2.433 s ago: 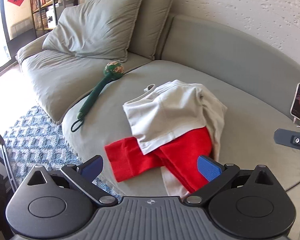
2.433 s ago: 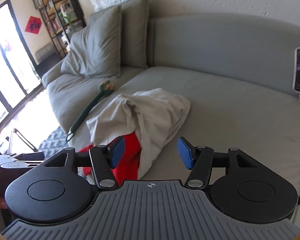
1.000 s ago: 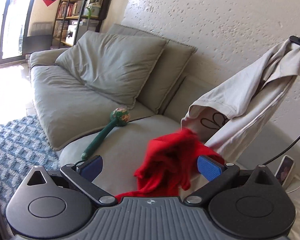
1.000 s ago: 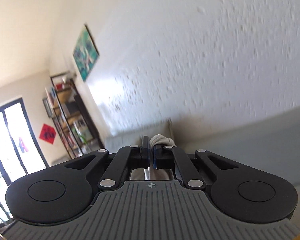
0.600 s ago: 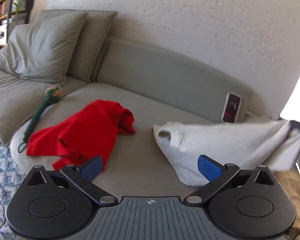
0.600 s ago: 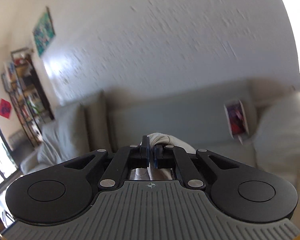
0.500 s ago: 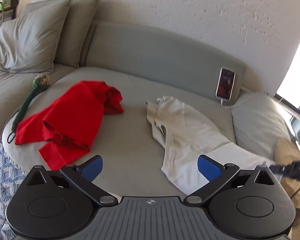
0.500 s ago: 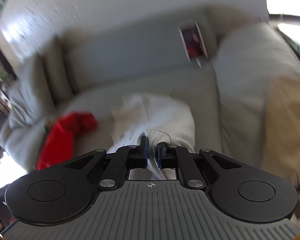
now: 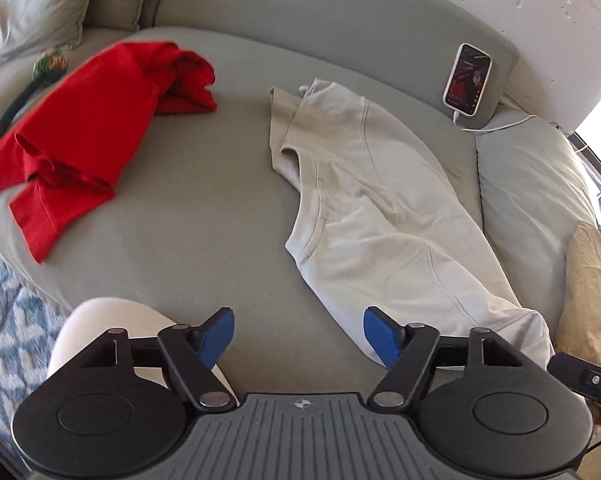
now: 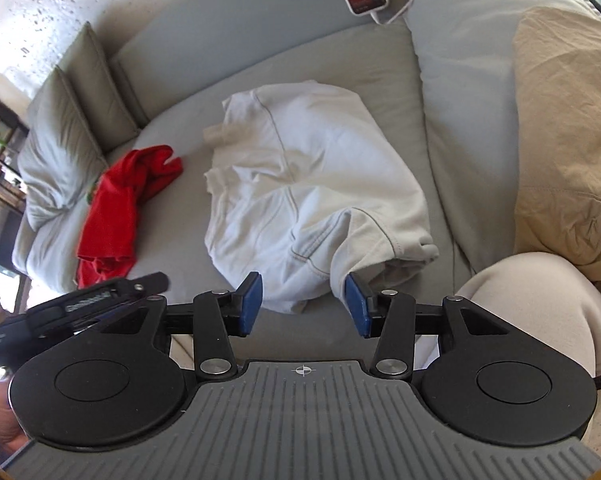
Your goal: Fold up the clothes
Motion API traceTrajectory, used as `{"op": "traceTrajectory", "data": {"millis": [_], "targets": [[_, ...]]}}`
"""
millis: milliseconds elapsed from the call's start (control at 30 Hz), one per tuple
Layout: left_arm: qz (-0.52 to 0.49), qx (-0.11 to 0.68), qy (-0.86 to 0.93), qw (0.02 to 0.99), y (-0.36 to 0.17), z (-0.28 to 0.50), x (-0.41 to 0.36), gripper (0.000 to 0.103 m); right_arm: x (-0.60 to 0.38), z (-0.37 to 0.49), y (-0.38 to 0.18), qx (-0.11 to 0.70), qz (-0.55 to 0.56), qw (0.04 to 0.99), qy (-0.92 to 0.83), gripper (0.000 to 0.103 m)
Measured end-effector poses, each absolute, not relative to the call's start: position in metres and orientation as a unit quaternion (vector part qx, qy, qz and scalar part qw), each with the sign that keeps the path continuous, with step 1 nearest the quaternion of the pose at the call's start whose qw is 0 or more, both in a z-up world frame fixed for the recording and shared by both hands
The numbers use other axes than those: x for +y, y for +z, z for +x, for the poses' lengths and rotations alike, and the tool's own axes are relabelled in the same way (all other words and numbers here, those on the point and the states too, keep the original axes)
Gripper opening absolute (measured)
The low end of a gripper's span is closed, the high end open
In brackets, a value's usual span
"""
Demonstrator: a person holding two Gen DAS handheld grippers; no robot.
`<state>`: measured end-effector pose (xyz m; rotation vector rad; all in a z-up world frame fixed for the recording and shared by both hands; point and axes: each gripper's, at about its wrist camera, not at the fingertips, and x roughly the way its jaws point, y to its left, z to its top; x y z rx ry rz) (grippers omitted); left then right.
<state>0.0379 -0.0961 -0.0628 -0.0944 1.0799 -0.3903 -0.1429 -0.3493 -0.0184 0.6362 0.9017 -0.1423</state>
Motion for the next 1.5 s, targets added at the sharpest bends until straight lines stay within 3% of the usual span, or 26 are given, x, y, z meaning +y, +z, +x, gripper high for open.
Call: {"op": "traceTrajectory", "data": {"millis": [67, 400, 767, 867, 1000, 1167, 1300, 1400, 1500], "targets": [[-0.064, 0.514, -0.19, 0.834, -0.069, 0.044, -0.095, 0.045, -0.348, -0.147, -0.011, 0.423, 0.293, 0.855, -0.061, 0.048], [-0.217, 0.542, -0.156, 0.797, -0.108, 0.106, -0.081, 0.044, -0.366, -0.153, -0.007, 0.411, 0.318, 0.849, -0.1, 0.049], [-0.231, 0.582, -0.162, 0.763, -0.144, 0.136, -0.113, 0.042, -0.364, -0.144, -0.009, 0.398, 0.32, 0.856, -0.081, 0.049], [-0.196, 0.559, -0.163, 0.789, -0.124, 0.138, -0.115, 0.014, -0.365, -0.145, -0.01, 0.399, 0.32, 0.855, -0.082, 0.049], [-0.144, 0.523, -0.166, 0.823, -0.095, 0.141, -0.117, 0.01, -0.368, -0.15, -0.009, 0.394, 0.326, 0.855, -0.086, 0.049], [-0.004, 0.296, -0.238, 0.925, 0.043, 0.136, -0.12, 0.009, -0.374, -0.159, -0.001, 0.375, 0.333, 0.86, -0.092, 0.049], [0.118, 0.101, -0.326, 0.933, 0.132, 0.08, -0.135, 0.009, -0.375, -0.165, 0.006, 0.353, 0.343, 0.866, -0.091, 0.049], [0.2, 0.025, -0.4, 0.894, 0.141, 0.025, -0.156, 0.009, -0.377, -0.172, 0.013, 0.327, 0.356, 0.87, -0.1, 0.049], [0.265, 0.041, -0.457, 0.848, 0.099, -0.018, -0.175, 0.009, -0.382, -0.182, 0.021, 0.292, 0.378, 0.872, -0.112, 0.049]]}}
